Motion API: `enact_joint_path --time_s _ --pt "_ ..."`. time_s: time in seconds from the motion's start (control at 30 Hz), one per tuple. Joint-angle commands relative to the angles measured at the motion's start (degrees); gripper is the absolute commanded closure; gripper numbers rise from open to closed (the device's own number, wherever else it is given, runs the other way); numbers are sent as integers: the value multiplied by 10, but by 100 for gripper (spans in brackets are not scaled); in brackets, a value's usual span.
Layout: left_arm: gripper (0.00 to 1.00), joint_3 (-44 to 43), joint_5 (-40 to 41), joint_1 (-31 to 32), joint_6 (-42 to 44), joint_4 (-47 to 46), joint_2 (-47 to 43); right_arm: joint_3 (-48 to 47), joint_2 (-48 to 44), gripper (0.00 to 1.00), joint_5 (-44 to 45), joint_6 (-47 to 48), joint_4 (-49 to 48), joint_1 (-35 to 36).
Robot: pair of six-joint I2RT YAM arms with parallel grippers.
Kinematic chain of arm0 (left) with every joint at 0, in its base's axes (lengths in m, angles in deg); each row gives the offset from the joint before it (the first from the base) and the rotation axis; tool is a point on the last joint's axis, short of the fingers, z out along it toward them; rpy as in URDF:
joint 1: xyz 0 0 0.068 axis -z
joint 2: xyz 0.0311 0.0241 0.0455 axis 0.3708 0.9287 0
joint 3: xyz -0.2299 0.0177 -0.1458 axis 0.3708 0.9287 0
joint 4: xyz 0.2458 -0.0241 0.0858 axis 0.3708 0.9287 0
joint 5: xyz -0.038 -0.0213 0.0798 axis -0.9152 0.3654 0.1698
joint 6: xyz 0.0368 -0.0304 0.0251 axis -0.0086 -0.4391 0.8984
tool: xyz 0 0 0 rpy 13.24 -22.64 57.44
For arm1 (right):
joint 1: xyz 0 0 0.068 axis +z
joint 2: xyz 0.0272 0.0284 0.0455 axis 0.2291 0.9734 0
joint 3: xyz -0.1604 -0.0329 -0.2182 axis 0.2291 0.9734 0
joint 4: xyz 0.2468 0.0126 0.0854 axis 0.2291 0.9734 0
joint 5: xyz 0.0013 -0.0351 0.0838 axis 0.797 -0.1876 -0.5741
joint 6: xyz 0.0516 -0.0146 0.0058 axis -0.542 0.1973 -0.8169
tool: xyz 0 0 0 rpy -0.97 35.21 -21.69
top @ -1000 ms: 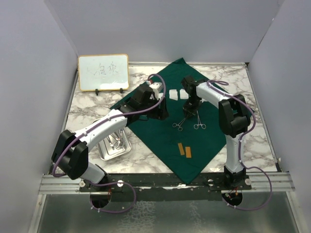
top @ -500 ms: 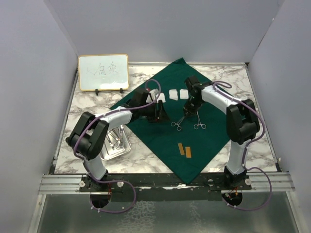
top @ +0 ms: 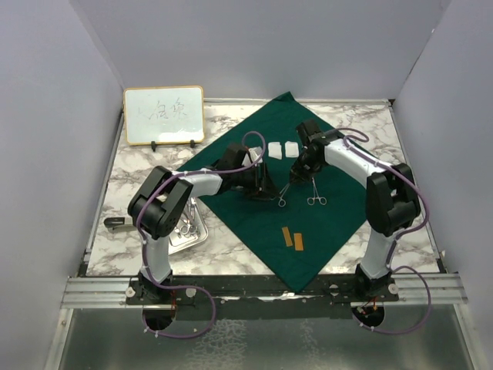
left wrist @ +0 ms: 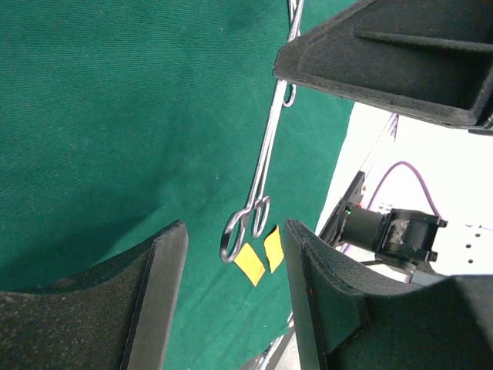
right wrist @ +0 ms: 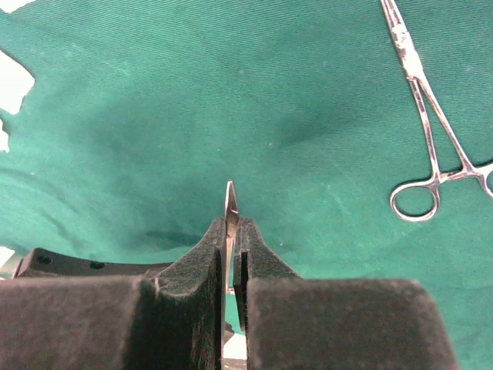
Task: Prepare the surgical pack
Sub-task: Pick up the medical item from the surgical kit.
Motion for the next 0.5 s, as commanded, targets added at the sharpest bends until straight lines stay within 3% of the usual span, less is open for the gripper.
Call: enact_joint_path --time_s 0.0,0.17,0.47 --pt "47 -1 -35 3 -31 -56 12 12 -29 99 -25 6 -27 2" --pt "67 5 -55 11 -50 -91 12 17 -33 99 -38 7 -33 2" --pt "84 23 -53 14 -52 -93 -1 27 -54 99 -43 7 -41 2"
